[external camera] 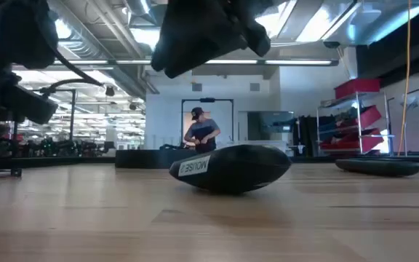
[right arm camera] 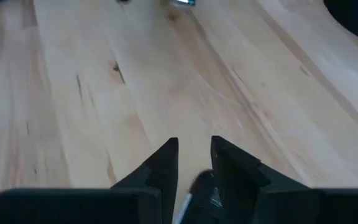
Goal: Insert battery
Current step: Insert the silver battery into the computer mouse
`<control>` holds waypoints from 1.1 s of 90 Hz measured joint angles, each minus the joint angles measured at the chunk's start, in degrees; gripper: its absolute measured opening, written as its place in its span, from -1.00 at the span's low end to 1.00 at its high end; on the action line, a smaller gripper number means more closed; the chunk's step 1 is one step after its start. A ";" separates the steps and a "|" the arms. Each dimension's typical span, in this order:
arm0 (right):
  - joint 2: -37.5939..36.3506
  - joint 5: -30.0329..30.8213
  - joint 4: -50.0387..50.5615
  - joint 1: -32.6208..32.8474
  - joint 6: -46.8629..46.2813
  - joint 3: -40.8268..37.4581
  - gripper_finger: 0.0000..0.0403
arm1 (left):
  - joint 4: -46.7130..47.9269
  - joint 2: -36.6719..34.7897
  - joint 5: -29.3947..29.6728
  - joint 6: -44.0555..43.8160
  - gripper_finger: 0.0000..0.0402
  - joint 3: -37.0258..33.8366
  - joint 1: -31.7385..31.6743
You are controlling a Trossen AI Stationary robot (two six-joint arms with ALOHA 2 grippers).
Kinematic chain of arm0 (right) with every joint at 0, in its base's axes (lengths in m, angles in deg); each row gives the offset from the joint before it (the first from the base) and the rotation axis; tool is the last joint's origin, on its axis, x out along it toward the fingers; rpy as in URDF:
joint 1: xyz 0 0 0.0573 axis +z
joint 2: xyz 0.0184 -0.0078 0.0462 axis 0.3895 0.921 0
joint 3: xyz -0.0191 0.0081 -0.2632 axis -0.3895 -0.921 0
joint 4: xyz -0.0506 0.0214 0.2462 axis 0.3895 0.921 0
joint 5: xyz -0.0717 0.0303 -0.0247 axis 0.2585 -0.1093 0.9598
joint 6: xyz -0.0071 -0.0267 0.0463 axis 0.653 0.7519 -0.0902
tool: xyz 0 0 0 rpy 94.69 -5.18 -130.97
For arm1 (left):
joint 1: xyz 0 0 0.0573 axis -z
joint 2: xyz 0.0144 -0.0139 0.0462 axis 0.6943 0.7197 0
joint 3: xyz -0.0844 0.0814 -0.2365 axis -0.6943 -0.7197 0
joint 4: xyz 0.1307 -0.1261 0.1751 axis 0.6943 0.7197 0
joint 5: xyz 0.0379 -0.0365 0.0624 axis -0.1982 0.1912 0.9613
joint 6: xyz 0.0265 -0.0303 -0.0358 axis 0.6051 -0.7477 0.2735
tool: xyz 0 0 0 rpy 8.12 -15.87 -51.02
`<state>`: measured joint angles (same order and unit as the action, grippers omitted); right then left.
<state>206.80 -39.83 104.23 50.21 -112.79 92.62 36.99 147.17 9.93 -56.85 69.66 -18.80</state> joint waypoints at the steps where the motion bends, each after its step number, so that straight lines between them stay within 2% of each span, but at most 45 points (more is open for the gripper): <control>1: 0.04 0.03 -0.24 0.00 0.01 0.00 -0.61 | -0.06 0.00 0.06 0.00 -1.00 0.01 0.00; 16: 1.64 0.35 -4.63 -0.76 1.56 -0.03 -0.61 | -0.62 0.04 1.87 0.06 -1.00 0.11 0.02; 30: 3.14 -2.56 -7.87 -1.83 2.94 -0.03 -0.61 | -1.07 0.06 2.96 1.53 -1.00 1.01 0.71; 38: 3.77 -4.18 -8.94 -2.33 3.25 0.03 -0.61 | -1.31 0.13 5.28 2.06 -1.00 4.00 1.20; 49: 3.92 -5.08 -8.62 -2.65 4.07 -0.07 -0.61 | 9.27 -0.55 8.65 1.61 -1.00 6.64 1.34; 66: 3.93 -5.02 -8.97 -2.95 4.48 -0.04 -0.61 | 9.06 -0.29 8.86 3.74 -1.00 5.13 -2.32; 86: 3.93 -4.97 -9.39 -3.43 4.63 -0.02 -0.61 | 15.04 -0.28 24.66 1.82 -1.00 4.28 -7.92; 92: 3.93 -4.92 -9.83 -3.81 5.27 -0.02 -0.61 | 16.58 -0.35 27.16 2.97 -1.00 3.81 -11.60; 99: 3.93 -4.96 -10.17 -3.80 5.77 -0.02 -0.61 | 13.16 -0.35 28.06 6.42 -1.00 1.86 -16.70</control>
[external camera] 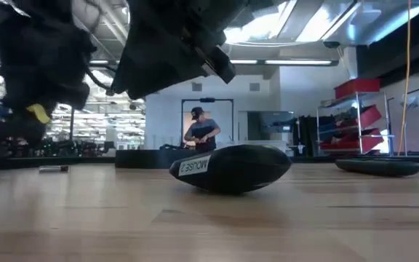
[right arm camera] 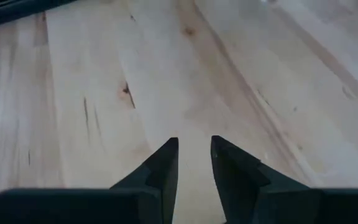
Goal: Insert battery
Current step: Insert the silver battery into the computer mouse
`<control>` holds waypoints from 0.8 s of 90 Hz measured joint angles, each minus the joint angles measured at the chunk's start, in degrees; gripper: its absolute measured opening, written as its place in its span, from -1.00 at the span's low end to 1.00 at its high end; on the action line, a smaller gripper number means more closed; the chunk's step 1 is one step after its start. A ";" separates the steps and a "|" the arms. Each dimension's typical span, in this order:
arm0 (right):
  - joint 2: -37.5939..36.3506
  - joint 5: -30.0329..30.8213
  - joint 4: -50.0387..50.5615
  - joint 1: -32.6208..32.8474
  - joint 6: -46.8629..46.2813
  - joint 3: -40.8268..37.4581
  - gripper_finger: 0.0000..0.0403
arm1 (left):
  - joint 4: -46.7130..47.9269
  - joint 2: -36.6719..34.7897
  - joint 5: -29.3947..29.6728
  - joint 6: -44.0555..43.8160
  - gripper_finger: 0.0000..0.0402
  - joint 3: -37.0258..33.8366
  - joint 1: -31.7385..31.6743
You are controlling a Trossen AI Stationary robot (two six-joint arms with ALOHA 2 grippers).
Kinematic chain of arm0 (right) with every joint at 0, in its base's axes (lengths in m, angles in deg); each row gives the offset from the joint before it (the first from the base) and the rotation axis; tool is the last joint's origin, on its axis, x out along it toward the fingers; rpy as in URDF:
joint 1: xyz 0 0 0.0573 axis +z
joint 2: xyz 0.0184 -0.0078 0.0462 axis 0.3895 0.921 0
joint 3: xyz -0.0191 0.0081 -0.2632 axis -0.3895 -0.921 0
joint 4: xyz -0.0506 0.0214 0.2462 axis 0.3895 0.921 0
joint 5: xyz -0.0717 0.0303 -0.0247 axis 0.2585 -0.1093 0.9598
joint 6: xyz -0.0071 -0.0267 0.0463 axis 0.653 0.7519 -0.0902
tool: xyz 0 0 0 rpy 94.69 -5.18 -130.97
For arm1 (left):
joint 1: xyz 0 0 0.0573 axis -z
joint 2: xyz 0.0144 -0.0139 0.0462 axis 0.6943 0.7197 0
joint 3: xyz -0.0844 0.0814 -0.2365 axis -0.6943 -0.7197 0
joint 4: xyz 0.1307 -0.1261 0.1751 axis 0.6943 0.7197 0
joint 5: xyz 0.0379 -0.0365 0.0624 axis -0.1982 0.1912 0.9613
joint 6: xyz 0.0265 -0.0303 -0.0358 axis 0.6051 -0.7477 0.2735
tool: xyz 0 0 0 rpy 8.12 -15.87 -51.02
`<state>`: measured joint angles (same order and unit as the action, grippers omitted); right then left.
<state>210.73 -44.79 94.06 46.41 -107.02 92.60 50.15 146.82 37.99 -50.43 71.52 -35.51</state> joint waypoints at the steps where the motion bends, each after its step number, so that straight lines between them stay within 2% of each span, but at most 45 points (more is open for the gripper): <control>1: 0.00 0.00 -0.06 0.00 0.00 0.00 -0.61 | -0.57 0.00 0.01 0.64 -1.00 -0.33 -0.77; 12: 0.00 0.02 -0.18 0.03 0.22 0.00 -0.61 | -7.29 0.00 -3.59 6.32 -1.00 -2.89 -8.11; 19: 0.00 0.02 -0.14 0.09 0.22 0.00 -0.61 | -11.78 0.00 -3.95 7.96 -1.00 -3.86 -9.84; 26: 0.00 -0.06 -0.20 0.09 0.22 0.00 -0.61 | -15.18 -0.02 -7.19 9.33 -1.00 -4.01 -10.88; 37: 0.00 -0.48 -0.05 0.11 0.22 0.00 -0.61 | -16.31 -0.13 -11.76 9.70 -1.00 -3.46 -10.13; 58: 0.26 0.55 -0.07 -0.01 1.07 0.04 -0.61 | -16.68 -1.47 -16.15 7.31 -1.00 -1.33 -5.45; 72: 1.34 2.04 -0.39 -0.71 1.70 0.09 -0.61 | -17.25 -3.36 -14.52 7.19 -1.00 0.14 -3.11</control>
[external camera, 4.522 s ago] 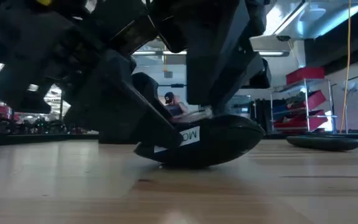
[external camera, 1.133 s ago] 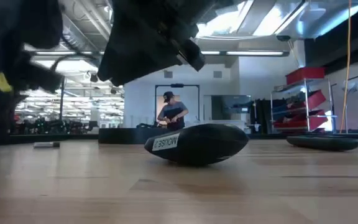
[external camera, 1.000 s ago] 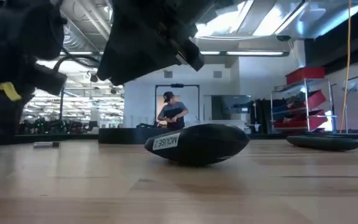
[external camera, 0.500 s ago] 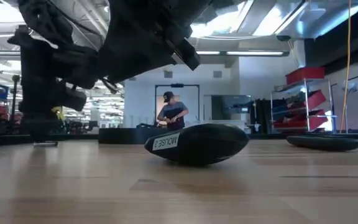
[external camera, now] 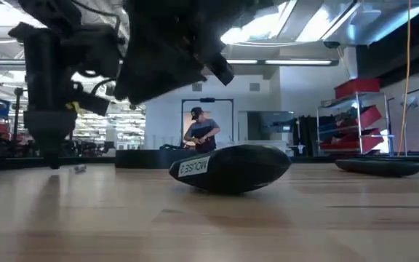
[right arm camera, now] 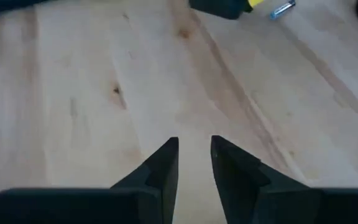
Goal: Insert battery
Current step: Insert the silver battery into the computer mouse
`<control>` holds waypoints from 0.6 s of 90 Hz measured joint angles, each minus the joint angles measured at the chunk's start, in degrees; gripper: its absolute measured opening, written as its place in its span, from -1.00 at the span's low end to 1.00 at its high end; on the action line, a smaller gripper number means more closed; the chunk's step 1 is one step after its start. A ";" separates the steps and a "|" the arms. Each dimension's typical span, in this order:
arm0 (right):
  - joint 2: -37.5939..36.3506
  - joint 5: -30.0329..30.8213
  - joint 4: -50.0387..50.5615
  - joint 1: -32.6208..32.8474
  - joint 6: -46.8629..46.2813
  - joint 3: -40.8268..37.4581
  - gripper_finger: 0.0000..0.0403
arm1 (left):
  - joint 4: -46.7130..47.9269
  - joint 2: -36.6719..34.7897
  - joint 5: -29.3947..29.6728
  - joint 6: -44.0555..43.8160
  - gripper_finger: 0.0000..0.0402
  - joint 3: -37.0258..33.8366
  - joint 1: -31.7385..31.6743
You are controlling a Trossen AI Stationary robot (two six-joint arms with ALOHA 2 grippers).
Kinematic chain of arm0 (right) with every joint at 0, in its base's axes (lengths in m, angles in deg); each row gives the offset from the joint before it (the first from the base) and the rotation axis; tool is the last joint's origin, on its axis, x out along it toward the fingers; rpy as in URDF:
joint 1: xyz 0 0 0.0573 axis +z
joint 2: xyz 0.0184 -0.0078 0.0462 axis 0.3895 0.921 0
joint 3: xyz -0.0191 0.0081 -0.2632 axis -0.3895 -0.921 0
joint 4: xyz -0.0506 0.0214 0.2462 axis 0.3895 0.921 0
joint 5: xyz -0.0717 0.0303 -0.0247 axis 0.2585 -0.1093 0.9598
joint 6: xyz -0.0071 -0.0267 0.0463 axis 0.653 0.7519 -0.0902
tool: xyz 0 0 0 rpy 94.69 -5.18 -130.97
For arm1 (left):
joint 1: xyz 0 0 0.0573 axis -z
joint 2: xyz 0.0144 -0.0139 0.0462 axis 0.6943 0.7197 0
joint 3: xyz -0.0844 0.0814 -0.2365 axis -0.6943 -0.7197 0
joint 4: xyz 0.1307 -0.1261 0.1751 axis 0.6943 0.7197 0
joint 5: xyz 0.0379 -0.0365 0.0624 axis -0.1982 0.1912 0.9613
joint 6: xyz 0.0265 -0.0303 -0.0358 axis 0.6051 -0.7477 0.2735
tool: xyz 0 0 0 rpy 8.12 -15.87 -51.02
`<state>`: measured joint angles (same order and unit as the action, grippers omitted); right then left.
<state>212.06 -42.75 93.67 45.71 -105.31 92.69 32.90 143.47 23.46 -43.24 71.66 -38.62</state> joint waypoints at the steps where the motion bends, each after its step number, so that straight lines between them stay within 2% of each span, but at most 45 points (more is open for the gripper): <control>1: 0.03 -0.01 0.09 -0.04 0.00 0.00 -0.61 | 0.13 -0.09 0.51 0.00 -1.00 0.17 0.10; 11: 0.19 -0.01 0.28 -0.75 0.00 0.00 -0.61 | 1.17 -0.84 8.02 -0.18 -1.00 1.47 -0.53; 21: 0.15 0.16 -0.24 -1.15 0.02 0.00 -0.61 | -0.99 -0.08 12.58 3.30 -1.00 1.26 -4.80; 35: 0.13 -0.87 -2.79 -1.11 0.33 0.00 -0.61 | -8.91 0.50 10.53 8.87 -1.00 -0.86 -9.62; 54: 0.13 -1.58 -2.39 -0.31 0.35 -0.02 -0.61 | -8.80 0.52 10.08 8.46 -1.00 -4.05 -12.53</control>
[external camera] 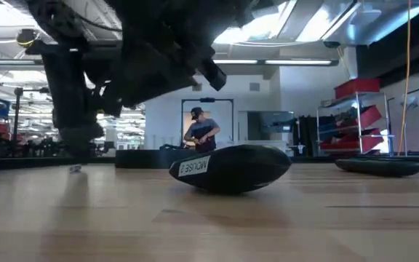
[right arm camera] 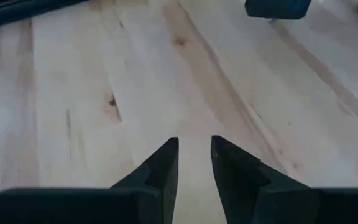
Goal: Insert battery
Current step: Insert the silver battery into the computer mouse
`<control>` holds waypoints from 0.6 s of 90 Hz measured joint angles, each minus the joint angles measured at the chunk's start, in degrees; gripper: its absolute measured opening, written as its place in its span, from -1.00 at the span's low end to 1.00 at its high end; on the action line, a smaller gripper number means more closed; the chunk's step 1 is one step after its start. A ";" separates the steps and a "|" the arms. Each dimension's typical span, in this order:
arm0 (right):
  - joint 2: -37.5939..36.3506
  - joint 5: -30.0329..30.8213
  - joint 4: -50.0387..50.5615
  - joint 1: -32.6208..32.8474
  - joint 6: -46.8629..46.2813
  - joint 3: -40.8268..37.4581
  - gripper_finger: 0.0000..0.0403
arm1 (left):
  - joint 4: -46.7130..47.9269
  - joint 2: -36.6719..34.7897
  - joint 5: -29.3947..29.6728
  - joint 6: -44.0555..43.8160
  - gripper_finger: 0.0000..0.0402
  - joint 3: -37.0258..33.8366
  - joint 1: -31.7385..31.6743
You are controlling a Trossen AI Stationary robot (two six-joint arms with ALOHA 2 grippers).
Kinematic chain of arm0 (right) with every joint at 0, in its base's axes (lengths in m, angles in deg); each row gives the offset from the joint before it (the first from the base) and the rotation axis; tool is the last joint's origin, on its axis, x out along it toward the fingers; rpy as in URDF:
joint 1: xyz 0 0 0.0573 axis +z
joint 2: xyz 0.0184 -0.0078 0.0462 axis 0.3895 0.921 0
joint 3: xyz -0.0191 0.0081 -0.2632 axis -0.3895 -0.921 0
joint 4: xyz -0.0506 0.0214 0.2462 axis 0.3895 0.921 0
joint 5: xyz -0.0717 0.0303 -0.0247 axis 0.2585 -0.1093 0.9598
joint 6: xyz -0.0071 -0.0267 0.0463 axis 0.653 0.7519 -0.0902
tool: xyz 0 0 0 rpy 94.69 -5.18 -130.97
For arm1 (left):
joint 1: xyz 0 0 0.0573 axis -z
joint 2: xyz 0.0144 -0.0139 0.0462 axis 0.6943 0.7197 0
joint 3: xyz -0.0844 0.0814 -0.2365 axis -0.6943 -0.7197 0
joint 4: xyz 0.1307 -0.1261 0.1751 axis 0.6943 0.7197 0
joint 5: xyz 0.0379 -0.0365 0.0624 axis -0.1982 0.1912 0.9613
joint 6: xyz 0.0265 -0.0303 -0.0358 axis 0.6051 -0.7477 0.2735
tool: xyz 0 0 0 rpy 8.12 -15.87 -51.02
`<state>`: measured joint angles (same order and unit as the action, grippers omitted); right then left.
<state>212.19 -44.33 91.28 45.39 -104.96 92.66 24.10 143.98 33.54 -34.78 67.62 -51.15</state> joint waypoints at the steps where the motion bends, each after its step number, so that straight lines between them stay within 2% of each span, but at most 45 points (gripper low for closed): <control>1: 0.00 0.00 0.00 0.07 0.00 0.00 -0.61 | -0.02 0.00 -0.02 -0.03 -1.00 -0.22 -0.09; 28: 0.00 -0.46 0.07 0.01 0.02 0.00 -0.61 | -1.83 -0.15 -1.77 -2.53 -1.00 -2.59 0.81; 44: 0.00 -0.33 0.07 0.01 0.07 0.00 -0.61 | -1.15 -0.15 -2.54 -6.28 -1.00 -2.65 4.99; 54: 0.40 3.49 -0.41 0.01 0.59 0.00 -0.61 | -1.00 -0.15 -3.71 -9.23 -1.00 -2.65 8.42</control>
<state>212.60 -40.84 90.87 45.41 -104.37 92.66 23.10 143.83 29.84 -44.01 64.96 -42.72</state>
